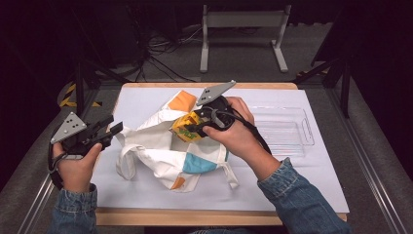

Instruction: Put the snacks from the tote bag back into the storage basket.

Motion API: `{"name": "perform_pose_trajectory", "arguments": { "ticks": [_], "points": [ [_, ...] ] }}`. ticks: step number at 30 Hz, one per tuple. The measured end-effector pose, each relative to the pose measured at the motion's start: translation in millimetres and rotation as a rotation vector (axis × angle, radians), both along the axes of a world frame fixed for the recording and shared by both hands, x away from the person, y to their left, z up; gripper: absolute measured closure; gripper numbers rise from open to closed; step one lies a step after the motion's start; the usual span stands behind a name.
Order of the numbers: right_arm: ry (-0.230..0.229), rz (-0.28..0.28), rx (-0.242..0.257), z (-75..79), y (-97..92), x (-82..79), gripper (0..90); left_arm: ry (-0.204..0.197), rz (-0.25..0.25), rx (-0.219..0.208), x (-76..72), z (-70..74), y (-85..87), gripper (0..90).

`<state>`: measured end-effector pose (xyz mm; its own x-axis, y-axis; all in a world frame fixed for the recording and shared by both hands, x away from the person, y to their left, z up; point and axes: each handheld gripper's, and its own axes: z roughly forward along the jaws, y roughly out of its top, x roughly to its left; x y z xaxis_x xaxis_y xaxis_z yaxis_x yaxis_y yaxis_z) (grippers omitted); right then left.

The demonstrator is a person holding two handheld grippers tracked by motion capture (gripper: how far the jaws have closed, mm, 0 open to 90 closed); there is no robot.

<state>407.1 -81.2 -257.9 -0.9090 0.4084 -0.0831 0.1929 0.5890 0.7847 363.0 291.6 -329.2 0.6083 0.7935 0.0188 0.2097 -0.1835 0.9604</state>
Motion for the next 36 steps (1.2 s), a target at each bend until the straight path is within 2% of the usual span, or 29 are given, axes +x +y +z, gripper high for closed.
{"name": "perform_pose_trajectory", "arguments": {
  "ticks": [7,18,25,36],
  "points": [
    [-0.009,0.047,-0.004,9.0,-12.8,-4.9,50.4,-0.002,-0.01,-0.004,4.9,0.4,-2.0,55.3],
    [0.0,0.049,0.025,21.8,-36.1,-11.2,50.4,0.001,-0.006,-0.003,5.0,1.1,-2.3,55.2],
    [-0.006,0.05,0.02,31.5,-62.4,-14.7,50.4,0.005,0.004,0.001,3.4,-0.5,0.2,55.1],
    [-0.016,0.025,0.065,45.9,-107.3,-20.8,50.4,0.008,0.008,0.0,3.9,-1.2,-0.3,55.1]
  ]
}}
